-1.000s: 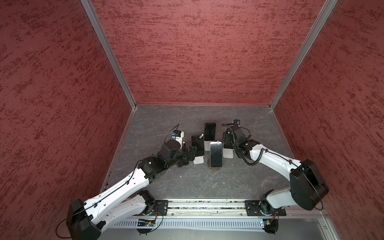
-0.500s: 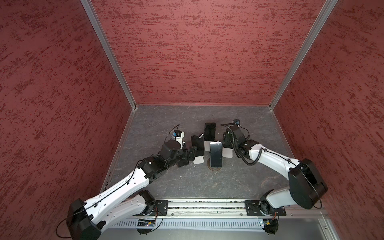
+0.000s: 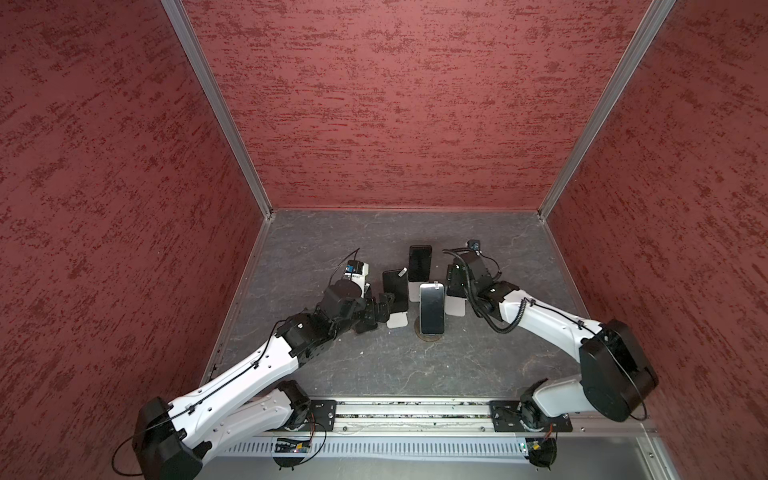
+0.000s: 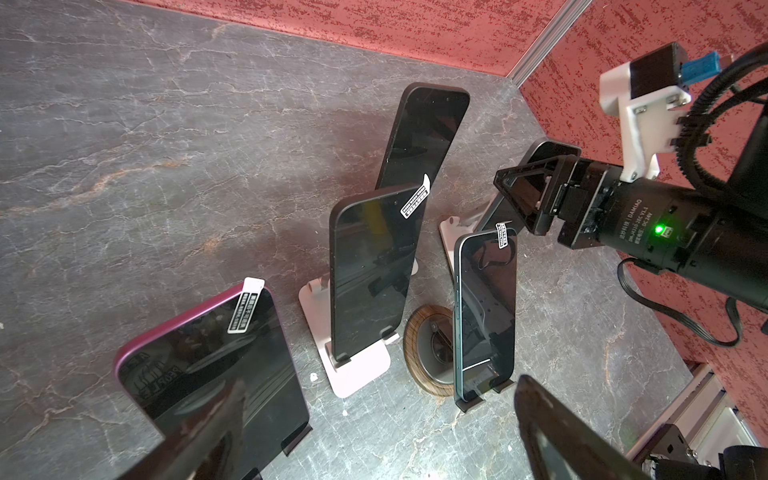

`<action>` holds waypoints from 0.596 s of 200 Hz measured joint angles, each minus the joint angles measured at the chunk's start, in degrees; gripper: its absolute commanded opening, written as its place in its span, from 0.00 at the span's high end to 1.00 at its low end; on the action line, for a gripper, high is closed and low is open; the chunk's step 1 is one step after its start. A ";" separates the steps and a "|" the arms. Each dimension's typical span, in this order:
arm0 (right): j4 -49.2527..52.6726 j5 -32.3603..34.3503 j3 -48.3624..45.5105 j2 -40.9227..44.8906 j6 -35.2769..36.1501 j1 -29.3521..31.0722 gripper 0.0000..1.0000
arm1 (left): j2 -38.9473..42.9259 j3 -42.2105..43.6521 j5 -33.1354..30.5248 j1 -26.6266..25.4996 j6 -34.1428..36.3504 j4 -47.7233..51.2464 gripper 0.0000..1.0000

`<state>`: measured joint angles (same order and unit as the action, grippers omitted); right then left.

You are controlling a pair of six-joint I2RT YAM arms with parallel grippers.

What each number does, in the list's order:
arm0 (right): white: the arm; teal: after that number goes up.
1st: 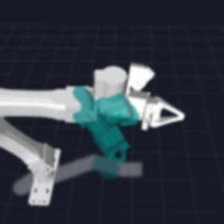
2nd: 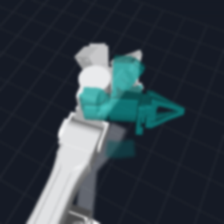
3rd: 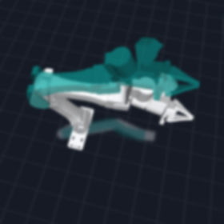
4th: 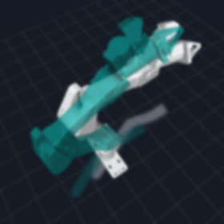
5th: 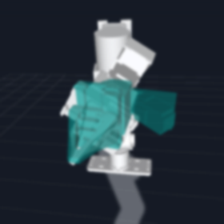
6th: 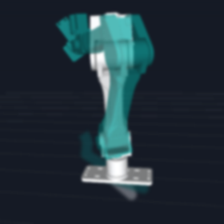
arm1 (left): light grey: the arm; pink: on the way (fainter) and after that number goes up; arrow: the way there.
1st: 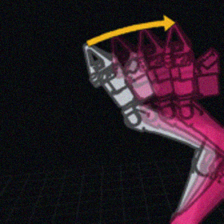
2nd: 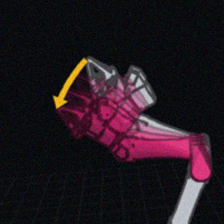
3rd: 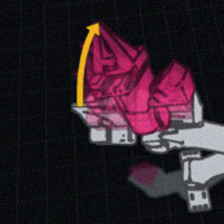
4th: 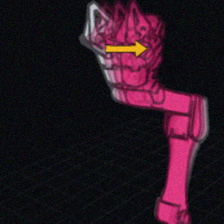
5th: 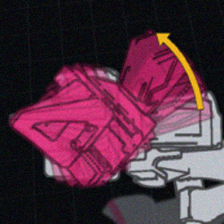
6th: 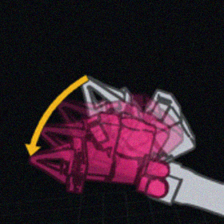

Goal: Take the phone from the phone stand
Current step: 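Lift the black phone up out of the white stand with the right gripper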

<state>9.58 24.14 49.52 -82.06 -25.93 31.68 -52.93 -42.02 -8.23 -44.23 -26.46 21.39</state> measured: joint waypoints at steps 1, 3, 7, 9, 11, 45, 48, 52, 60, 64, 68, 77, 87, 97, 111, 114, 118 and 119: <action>0.02 -0.04 0.00 0.02 -0.02 0.00 0.54 | -0.02 0.00 0.00 0.00 0.00 0.00 0.01; 0.04 -0.09 -0.02 0.11 0.00 0.00 0.54 | -0.02 0.00 -0.02 0.00 0.00 0.00 0.01; 0.04 -0.15 -0.11 0.28 -0.02 0.00 0.55 | 0.00 0.00 -0.02 -0.04 0.00 0.00 0.00; 0.04 -0.20 -0.13 0.37 0.00 0.00 0.55 | 0.00 0.00 -0.02 -0.04 0.00 0.00 0.01; 0.07 -0.26 -0.17 0.48 -0.02 0.00 0.55 | -0.02 0.00 -0.02 -0.07 0.00 0.00 0.00; 0.42 -0.76 -0.33 3.08 -0.02 0.00 0.57 | -0.02 0.00 -0.04 -0.15 0.00 0.02 0.01; 0.46 -0.79 -0.33 3.37 -0.02 0.00 0.57 | -0.02 0.00 -0.04 -0.15 0.00 0.00 0.01; 0.50 -0.81 -0.33 3.82 -0.04 0.00 0.57 | -0.02 0.00 -0.04 -0.15 0.00 0.02 0.01; 0.55 -0.81 -0.33 4.68 -0.04 0.00 0.57 | -0.02 0.00 -0.04 -0.17 0.00 0.00 0.01; 0.55 -0.81 -0.35 5.11 -0.04 0.00 0.58 | -0.02 0.00 -0.04 -0.17 0.00 0.00 0.00; 0.55 -0.81 -0.35 5.53 -0.04 0.00 0.57 | -0.02 0.00 -0.07 -0.17 -0.02 0.00 0.01; 0.61 -0.79 -0.33 6.36 -0.04 0.00 0.58 | -0.02 0.00 -0.11 -0.20 0.00 0.00 0.01; 0.92 -0.70 -0.35 7.17 -0.04 0.00 0.58 | -0.02 0.00 -0.26 -0.24 0.00 0.00 0.00; 1.51 -0.48 -0.33 7.87 -0.04 0.00 0.58 | -0.02 0.00 -0.44 -0.26 0.00 0.00 0.01; 2.71 0.15 -0.33 8.76 0.04 0.00 0.59 | -0.02 0.00 -0.63 -0.39 -0.02 0.00 0.00; 2.95 0.31 -0.33 8.98 0.07 0.00 0.59 | -0.02 0.00 -0.66 -0.44 -0.02 0.02 0.01; 3.30 0.55 -0.33 9.20 0.11 0.00 0.60 | -0.02 0.00 -0.68 -0.48 0.00 0.02 0.00; 3.45 0.66 -0.33 9.29 0.13 0.00 0.60 | -0.02 0.00 -0.68 -0.50 0.00 0.02 0.00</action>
<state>13.04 24.80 49.19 -72.77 -25.80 31.68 -52.95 -42.02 -8.91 -44.73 -26.46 21.41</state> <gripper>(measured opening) 0.753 0.995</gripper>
